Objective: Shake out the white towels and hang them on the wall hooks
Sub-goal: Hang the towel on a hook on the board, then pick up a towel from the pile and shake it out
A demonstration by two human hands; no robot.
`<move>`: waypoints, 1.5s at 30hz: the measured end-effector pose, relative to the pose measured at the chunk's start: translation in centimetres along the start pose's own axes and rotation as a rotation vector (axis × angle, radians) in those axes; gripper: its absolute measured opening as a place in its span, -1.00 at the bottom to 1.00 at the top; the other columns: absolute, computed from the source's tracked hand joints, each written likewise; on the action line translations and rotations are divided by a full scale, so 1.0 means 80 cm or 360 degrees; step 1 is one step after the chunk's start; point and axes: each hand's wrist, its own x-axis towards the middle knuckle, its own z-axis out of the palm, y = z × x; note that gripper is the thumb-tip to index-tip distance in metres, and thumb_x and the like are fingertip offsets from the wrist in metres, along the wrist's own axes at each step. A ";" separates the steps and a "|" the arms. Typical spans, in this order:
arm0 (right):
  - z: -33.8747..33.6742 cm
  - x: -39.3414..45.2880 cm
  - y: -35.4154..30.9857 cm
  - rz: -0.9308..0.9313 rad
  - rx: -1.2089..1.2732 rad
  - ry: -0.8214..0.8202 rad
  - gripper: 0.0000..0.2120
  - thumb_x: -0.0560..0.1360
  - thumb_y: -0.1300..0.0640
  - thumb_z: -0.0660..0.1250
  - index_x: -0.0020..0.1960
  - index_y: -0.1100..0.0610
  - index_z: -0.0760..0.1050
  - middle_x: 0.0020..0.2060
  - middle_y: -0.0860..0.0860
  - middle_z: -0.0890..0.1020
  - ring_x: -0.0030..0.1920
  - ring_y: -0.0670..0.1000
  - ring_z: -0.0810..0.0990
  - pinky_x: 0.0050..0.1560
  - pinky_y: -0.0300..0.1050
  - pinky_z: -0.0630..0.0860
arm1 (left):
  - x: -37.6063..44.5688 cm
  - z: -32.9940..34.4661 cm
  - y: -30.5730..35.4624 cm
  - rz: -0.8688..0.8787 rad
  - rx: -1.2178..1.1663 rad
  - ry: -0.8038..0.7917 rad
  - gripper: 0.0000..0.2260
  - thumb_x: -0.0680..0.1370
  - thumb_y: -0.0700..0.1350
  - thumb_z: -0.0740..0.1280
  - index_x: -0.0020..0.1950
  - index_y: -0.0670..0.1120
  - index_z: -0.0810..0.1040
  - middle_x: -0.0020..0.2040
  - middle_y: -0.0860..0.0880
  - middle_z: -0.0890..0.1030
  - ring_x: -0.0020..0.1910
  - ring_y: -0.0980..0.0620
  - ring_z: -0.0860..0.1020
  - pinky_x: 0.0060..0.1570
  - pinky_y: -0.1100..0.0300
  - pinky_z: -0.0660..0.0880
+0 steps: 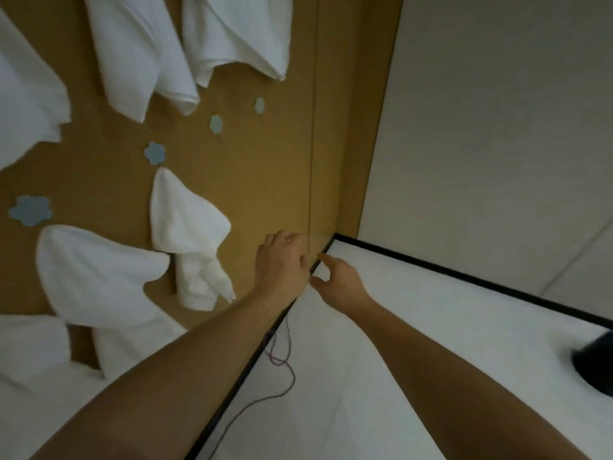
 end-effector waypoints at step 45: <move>-0.576 -0.923 0.763 0.2376 0.0539 0.1750 -0.40 0.54 -0.06 0.35 0.52 -0.01 0.28 0.36 0.04 0.49 0.29 0.07 0.51 0.24 -0.05 0.48 | -0.469 0.394 1.289 0.2299 -0.0504 -0.1592 -0.55 0.59 0.03 0.29 0.47 -0.01 0.38 0.43 -0.06 0.39 0.37 -0.09 0.37 0.29 -0.02 0.41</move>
